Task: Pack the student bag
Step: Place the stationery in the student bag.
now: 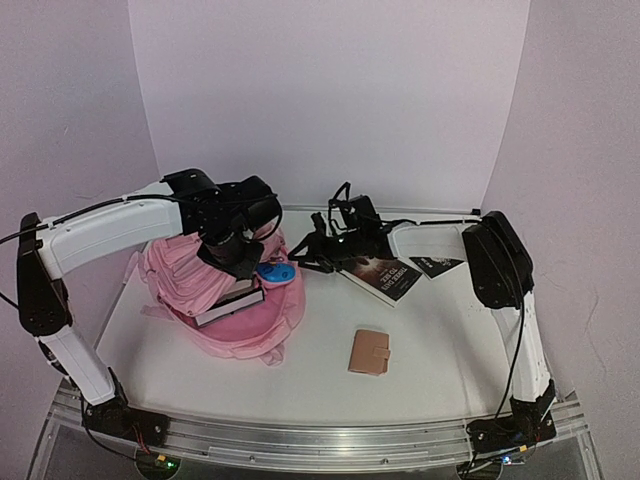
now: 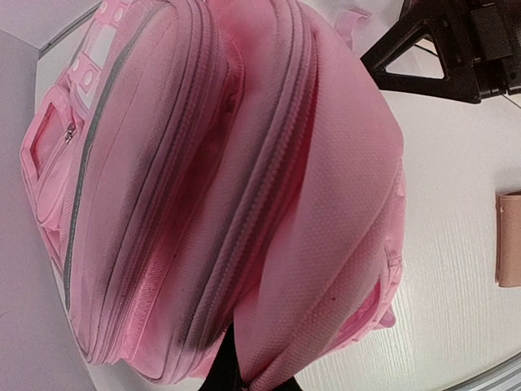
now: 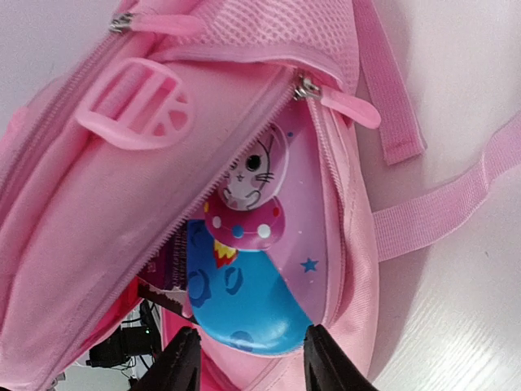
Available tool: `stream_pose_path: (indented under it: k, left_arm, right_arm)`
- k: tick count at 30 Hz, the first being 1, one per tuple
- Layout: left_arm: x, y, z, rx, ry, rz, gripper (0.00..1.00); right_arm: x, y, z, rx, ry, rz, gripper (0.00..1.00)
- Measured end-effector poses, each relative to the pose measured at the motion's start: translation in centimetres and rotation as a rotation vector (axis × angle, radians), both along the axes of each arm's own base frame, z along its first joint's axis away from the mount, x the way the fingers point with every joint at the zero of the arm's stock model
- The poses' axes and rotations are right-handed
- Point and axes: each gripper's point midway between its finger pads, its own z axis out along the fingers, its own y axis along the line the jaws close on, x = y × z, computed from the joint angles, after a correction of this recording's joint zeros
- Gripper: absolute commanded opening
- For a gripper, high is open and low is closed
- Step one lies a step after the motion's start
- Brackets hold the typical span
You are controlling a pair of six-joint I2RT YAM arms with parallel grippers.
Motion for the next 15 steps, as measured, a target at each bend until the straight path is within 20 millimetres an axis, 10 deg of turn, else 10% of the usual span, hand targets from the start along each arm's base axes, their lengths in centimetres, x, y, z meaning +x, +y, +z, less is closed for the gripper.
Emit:
stream_pose_path:
  k: [15]
  left_arm:
    - [-0.1,-0.2,-0.1,-0.024,0.013,-0.007,0.00]
  right_arm:
    - [-2.7,0.1,-2.1,-0.046,0.065,0.050,0.33]
